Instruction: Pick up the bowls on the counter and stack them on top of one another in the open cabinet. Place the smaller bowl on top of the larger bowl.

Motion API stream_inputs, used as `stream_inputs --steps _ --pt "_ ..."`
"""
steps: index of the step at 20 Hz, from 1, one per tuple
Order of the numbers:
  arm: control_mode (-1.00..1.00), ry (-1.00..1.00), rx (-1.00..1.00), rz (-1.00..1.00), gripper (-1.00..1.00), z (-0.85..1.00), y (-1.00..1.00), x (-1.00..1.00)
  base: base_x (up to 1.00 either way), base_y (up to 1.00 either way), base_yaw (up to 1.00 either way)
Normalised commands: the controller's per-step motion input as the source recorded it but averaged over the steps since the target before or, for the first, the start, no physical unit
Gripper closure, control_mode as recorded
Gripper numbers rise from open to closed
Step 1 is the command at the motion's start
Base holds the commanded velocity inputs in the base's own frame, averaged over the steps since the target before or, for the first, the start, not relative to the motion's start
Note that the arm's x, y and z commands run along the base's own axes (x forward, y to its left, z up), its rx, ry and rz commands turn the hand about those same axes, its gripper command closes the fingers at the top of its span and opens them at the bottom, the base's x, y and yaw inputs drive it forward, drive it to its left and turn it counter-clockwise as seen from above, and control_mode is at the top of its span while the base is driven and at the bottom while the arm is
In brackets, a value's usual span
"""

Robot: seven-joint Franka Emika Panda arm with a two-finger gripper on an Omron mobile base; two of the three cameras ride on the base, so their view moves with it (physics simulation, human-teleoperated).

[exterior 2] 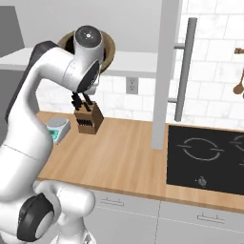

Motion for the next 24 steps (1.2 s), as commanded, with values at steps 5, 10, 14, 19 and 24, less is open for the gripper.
stream_inputs --steps 5,10,14,19,24 --pt "-1.0 0.05 0.0 -0.17 1.0 0.0 0.29 0.99 0.0 0.0 0.0" --pt "-1.0 0.1 0.0 -0.16 1.0 0.0 0.43 0.96 0.0 0.0 0.0" --pt "-1.0 0.08 0.01 -0.14 1.0 0.06 0.35 0.99 0.0 0.0 0.0" --pt "-1.0 0.11 0.0 -0.12 -1.0 0.03 0.37 0.97 0.0 0.0 0.0" --pt "-1.0 -0.01 0.0 -0.03 -1.0 -0.11 0.05 -0.15 0.0 0.0 0.0"
